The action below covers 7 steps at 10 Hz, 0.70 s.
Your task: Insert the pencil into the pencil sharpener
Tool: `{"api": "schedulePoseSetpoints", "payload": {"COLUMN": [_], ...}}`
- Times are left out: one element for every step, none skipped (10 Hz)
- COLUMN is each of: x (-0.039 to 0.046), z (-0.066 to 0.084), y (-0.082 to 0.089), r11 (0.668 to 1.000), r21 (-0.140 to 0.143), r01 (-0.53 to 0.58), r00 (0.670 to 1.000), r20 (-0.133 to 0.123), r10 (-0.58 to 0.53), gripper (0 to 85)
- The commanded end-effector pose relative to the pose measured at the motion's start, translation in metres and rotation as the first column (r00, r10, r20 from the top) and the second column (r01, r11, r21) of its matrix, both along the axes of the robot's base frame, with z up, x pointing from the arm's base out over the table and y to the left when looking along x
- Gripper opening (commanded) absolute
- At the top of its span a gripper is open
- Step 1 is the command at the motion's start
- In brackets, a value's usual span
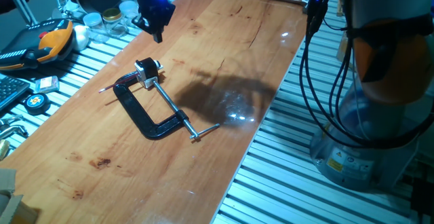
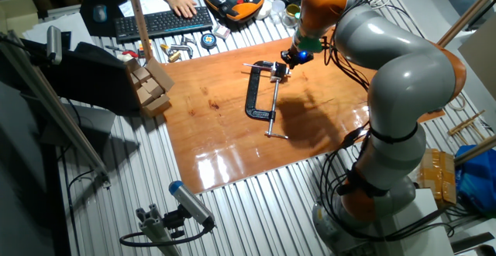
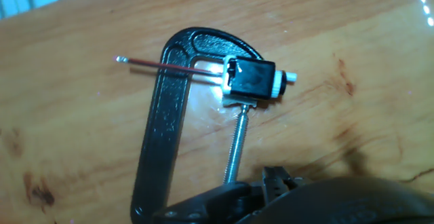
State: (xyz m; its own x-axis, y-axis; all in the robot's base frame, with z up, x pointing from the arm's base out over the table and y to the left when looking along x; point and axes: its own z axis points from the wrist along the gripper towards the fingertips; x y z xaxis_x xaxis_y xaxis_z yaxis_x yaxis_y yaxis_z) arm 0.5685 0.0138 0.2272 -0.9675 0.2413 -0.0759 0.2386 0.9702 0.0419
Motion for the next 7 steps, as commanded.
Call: {"api": "schedulePoseSetpoints", "payload": {"x": [-0.0005, -0.0011, -0.0019, -0.0019, -0.0019, -0.0021, -0.0021], "z": [-0.0007, -0.0015, -0.0021, -0.0024, -0.0026, -0.0030, -0.0036], "y": [0.0007, 0.0005, -0.0004, -0.0006, -0.0008, -0.0010, -0.0013], "r11": [0.929, 0.929, 0.929, 0.930, 0.930, 0.930, 0.930], "r21": [-0.002, -0.007, -0.015, -0.017, -0.013, -0.013, -0.015], "r01": [-0.369, -0.369, -0.369, -0.368, -0.366, -0.366, -0.366], "r00": [0.929, 0.929, 0.929, 0.930, 0.931, 0.931, 0.931], "r20": [0.001, -0.001, -0.003, -0.002, -0.002, -0.002, -0.001], "r10": [0.369, 0.369, 0.369, 0.368, 0.366, 0.366, 0.366], "gripper": [0.0, 0.0, 0.0, 0.0, 0.0, 0.0, 0.0]}}
